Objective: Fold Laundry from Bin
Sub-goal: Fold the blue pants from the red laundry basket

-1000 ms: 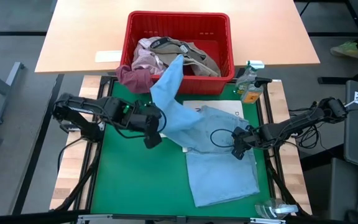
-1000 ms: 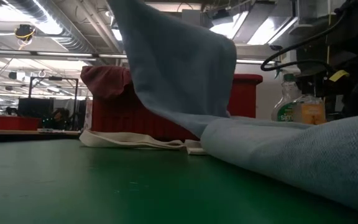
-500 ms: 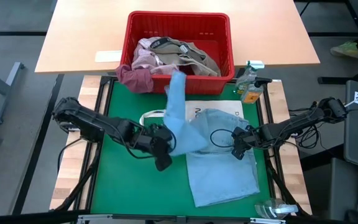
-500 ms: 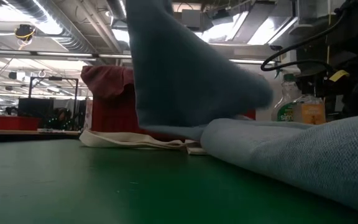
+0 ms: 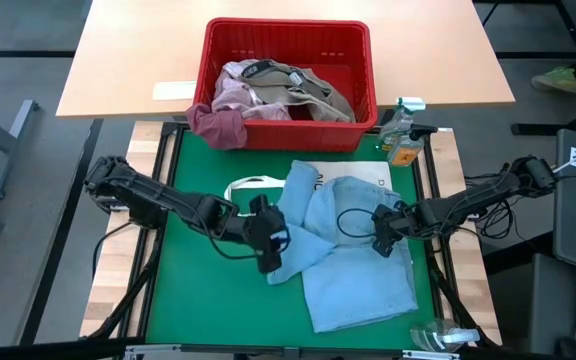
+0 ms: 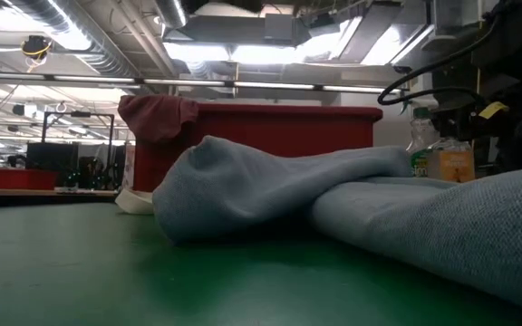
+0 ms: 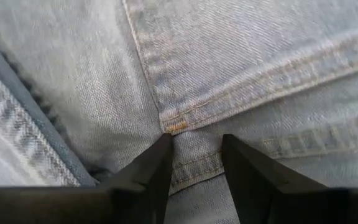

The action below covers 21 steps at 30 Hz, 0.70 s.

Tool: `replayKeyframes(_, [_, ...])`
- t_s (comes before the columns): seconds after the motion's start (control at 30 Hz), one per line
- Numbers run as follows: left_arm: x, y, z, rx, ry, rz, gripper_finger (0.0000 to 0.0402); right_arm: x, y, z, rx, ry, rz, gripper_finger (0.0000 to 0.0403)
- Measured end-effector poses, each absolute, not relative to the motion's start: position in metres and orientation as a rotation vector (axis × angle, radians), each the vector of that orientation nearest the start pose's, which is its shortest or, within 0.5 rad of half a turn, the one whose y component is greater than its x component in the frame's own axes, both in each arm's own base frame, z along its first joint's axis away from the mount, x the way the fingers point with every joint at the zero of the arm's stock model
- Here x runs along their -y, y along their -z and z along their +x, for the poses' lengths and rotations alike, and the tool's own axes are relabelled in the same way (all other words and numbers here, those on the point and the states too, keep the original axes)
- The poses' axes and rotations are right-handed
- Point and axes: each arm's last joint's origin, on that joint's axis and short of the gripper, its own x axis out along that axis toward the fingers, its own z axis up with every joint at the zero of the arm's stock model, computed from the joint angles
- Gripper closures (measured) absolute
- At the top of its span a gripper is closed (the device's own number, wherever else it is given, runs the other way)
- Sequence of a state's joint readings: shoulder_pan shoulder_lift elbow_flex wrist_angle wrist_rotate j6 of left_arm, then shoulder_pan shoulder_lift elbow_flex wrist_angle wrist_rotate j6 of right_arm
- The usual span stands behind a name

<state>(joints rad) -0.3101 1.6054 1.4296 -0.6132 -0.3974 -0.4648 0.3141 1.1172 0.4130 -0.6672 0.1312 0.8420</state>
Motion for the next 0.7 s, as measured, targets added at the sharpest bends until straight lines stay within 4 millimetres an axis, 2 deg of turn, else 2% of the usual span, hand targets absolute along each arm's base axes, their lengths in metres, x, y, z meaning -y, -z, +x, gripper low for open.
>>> replayKeyframes(0.17, [0.066, -0.313, 0.343, -0.683, -0.389, -0.337, 0.0267, -0.048, -0.151, 0.155, -1.272, 0.321, 0.385, 0.026])
replayKeyframes(0.3, [0.043, -0.304, 0.349, -0.691, -0.479, -0.408, 0.0274, -0.051, -0.169, 0.166, -1.22, 0.267, 0.365, 0.026])
replayKeyframes(0.43, [0.017, -0.284, 0.351, -0.727, -0.556, -0.461, 0.028, -0.053, -0.184, 0.173, -1.195, 0.235, 0.349, 0.026])
replayKeyframes(0.7, [-0.03, -0.236, 0.348, -0.728, -0.678, -0.513, 0.0282, -0.055, -0.195, 0.178, -1.157, 0.201, 0.321, 0.026])
